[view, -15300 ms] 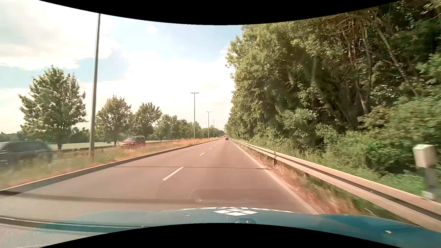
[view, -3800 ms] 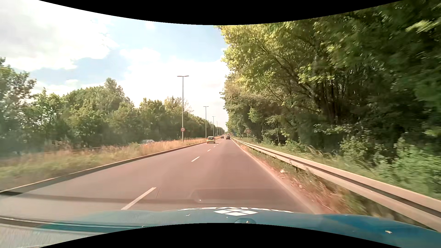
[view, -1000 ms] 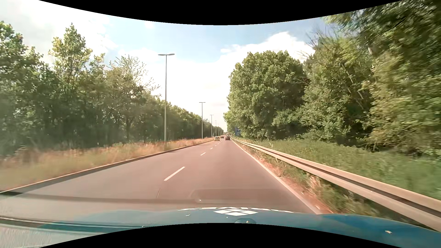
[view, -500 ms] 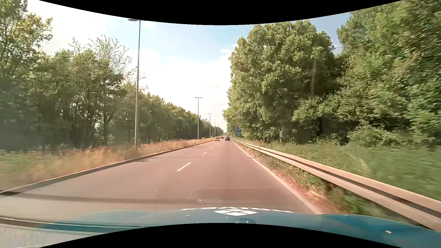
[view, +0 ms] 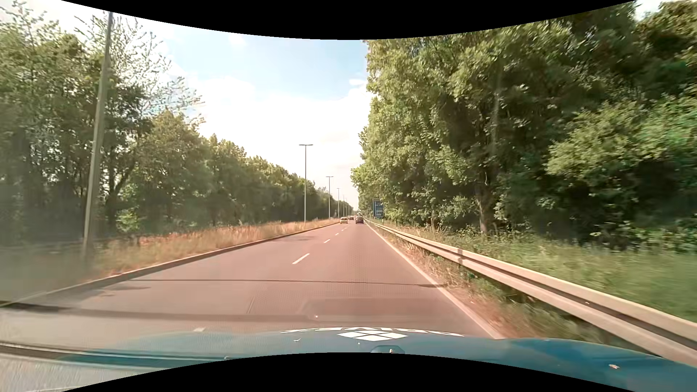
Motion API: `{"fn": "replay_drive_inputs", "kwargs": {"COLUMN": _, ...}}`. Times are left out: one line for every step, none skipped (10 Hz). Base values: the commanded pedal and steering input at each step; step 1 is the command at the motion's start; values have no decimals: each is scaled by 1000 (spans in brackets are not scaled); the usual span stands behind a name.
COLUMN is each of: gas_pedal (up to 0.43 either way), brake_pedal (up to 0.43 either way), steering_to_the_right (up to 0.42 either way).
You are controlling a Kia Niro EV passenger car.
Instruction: Follow the waypoints while adhering to traffic rules and regulations
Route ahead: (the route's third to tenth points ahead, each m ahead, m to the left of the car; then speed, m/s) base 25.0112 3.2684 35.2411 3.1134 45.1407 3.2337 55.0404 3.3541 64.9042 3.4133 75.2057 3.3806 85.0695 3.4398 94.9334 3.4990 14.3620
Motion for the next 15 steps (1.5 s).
{"fn": "replay_drive_inputs", "kwargs": {"gas_pedal": 189, "brake_pedal": 0, "steering_to_the_right": -4}}
{"fn": "replay_drive_inputs", "kwargs": {"gas_pedal": 189, "brake_pedal": 0, "steering_to_the_right": -4}}
{"fn": "replay_drive_inputs", "kwargs": {"gas_pedal": 189, "brake_pedal": 0, "steering_to_the_right": -4}}
{"fn": "replay_drive_inputs", "kwargs": {"gas_pedal": 189, "brake_pedal": 0, "steering_to_the_right": -4}}
{"fn": "replay_drive_inputs", "kwargs": {"gas_pedal": 189, "brake_pedal": 0, "steering_to_the_right": -4}}
{"fn": "replay_drive_inputs", "kwargs": {"gas_pedal": 189, "brake_pedal": 0, "steering_to_the_right": -5}}
{"fn": "replay_drive_inputs", "kwargs": {"gas_pedal": 189, "brake_pedal": 0, "steering_to_the_right": -5}}
{"fn": "replay_drive_inputs", "kwargs": {"gas_pedal": 189, "brake_pedal": 0, "steering_to_the_right": -5}}
{"fn": "replay_drive_inputs", "kwargs": {"gas_pedal": 189, "brake_pedal": 0, "steering_to_the_right": -5}}
{"fn": "replay_drive_inputs", "kwargs": {"gas_pedal": 189, "brake_pedal": 0, "steering_to_the_right": -5}}
{"fn": "replay_drive_inputs", "kwargs": {"gas_pedal": 189, "brake_pedal": 0, "steering_to_the_right": -5}}
{"fn": "replay_drive_inputs", "kwargs": {"gas_pedal": 189, "brake_pedal": 0, "steering_to_the_right": -5}}
{"fn": "replay_drive_inputs", "kwargs": {"gas_pedal": 189, "brake_pedal": 0, "steering_to_the_right": -5}}
{"fn": "replay_drive_inputs", "kwargs": {"gas_pedal": 189, "brake_pedal": 0, "steering_to_the_right": -5}}
{"fn": "replay_drive_inputs", "kwargs": {"gas_pedal": 189, "brake_pedal": 0, "steering_to_the_right": -4}}
